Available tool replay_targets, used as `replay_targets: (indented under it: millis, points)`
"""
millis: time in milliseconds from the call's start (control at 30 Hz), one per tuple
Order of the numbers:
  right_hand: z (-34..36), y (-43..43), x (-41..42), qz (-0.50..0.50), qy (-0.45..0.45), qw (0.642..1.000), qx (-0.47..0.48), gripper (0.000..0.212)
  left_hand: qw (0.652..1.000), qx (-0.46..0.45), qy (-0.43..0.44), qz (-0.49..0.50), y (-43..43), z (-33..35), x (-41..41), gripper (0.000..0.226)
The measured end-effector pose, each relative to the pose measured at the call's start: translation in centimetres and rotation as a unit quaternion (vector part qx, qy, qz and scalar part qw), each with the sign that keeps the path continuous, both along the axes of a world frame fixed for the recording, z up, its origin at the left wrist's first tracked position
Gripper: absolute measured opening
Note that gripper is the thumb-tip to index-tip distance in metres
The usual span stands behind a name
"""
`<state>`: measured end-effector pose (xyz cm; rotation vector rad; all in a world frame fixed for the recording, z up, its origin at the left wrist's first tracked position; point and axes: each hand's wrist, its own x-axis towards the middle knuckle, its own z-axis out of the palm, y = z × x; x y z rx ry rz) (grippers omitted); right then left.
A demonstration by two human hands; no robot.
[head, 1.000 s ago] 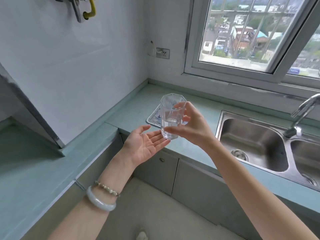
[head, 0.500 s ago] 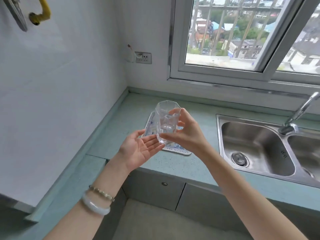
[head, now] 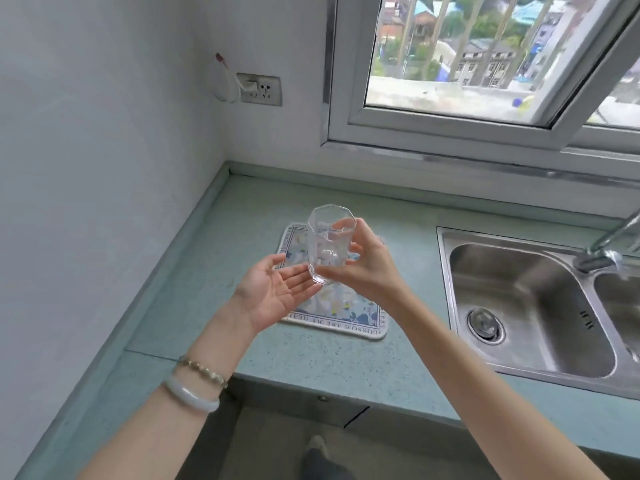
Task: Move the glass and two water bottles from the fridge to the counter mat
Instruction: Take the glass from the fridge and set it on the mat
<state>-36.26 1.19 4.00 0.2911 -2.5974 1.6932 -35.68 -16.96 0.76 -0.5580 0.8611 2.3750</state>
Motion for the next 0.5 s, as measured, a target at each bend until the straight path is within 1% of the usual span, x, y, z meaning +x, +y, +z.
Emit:
replay_targets:
  millis: [233,500]
  points:
    - [-3.9,-2.0,-7.3,0.016,-0.049,0.999,-0.003,0.053,0.998,-0.02,-0.048,0.035,-1.1,-2.7,-6.4,0.047]
    - [-9.5,-5.0,-12.6,0.033,-0.067,0.997,0.006,0.056,0.992,-0.056,-0.095,0.056,-4.3,-8.2,-12.0,0.045]
